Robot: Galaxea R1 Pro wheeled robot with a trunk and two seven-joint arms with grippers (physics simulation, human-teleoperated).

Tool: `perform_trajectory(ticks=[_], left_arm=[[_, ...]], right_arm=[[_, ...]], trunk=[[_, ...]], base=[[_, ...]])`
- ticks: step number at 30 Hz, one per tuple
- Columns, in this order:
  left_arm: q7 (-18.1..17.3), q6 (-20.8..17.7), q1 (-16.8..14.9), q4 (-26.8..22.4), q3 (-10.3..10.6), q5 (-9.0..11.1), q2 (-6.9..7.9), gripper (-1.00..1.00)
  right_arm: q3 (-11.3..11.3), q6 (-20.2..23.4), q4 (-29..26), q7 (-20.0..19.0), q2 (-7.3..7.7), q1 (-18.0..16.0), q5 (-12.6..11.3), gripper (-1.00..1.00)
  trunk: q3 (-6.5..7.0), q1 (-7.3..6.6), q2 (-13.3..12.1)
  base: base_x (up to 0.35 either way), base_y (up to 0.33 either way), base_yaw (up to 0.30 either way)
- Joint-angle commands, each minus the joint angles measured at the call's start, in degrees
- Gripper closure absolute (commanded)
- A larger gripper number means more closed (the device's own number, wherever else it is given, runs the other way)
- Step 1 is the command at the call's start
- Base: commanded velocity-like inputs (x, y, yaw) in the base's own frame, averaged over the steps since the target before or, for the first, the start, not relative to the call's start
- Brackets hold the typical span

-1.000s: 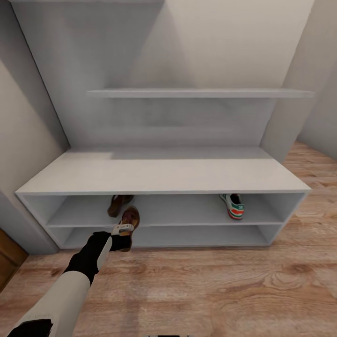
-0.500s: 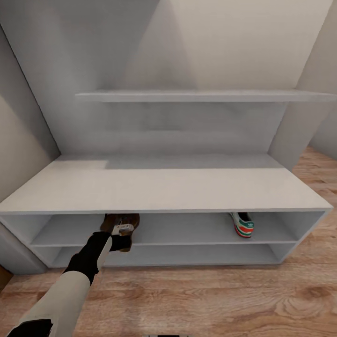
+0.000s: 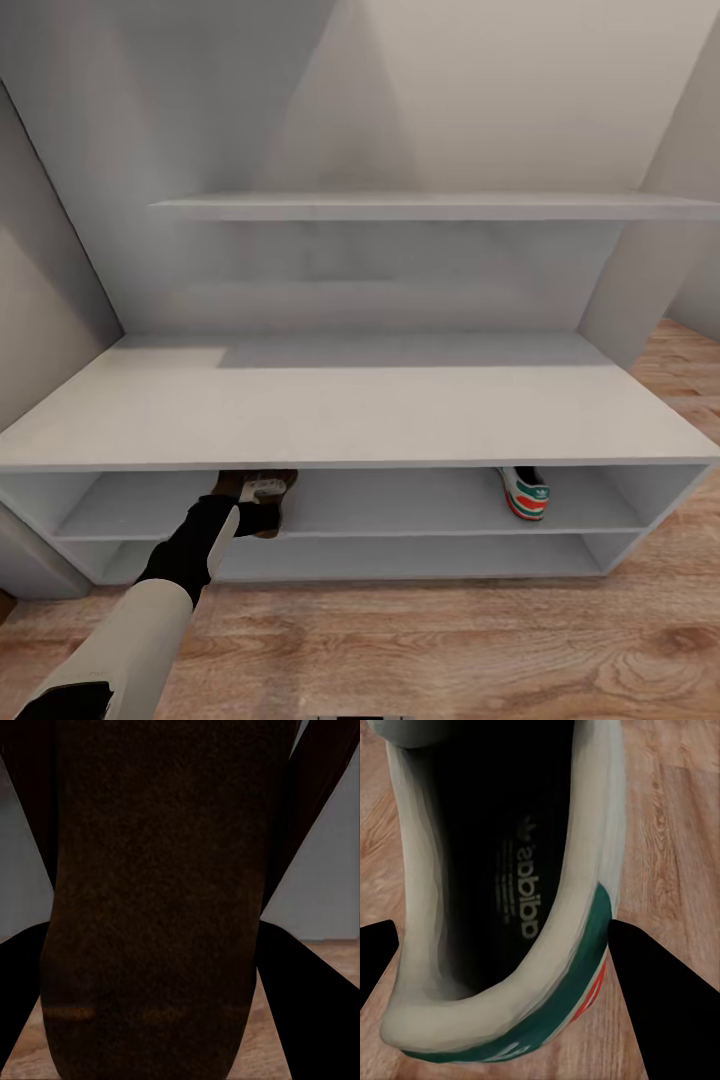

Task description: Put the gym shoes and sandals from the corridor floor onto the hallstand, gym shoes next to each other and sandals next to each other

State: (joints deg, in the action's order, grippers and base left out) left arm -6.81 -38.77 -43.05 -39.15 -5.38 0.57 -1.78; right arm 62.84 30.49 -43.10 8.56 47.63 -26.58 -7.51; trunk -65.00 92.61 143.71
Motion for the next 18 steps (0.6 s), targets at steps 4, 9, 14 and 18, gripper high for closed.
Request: perform_trajectory(ticks=[4,9,14,18], left_arm=[[-0.2,-0.3,0.0,-0.1,-0.3,0.0,-0.07,1.0],[-0.2,0.2,0.0,-0.1,-0.3,0.0,-0.07,1.0],[-0.2,0.4,0.0,-0.1,-0.3,0.0,0.01,1.0],[-0.2,0.5,0.0,-0.1,-0.4,0.0,0.02,1.0]], right_arm=[[0.0,0.2,-0.1,0.4,0.01,-0.1,-0.6,1.0],[0.0,0.2,-0.1,0.4,0.01,-0.1,-0.6,1.0],[0.0,0.2,-0.1,0.4,0.01,-0.1,-0.6,1.0],[0.0,0.2,-0.1,0.4,0.01,-0.1,-0.6,1.0]], trunk=[[-0.05,0.01,0.0],[-0.05,0.01,0.0],[-0.05,0.01,0.0],[-0.05,0.01,0.0]], base=[[0.061,0.0,0.0],[0.008,0.0,0.0],[0.119,0.0,0.0],[0.026,0.0,0.0]])
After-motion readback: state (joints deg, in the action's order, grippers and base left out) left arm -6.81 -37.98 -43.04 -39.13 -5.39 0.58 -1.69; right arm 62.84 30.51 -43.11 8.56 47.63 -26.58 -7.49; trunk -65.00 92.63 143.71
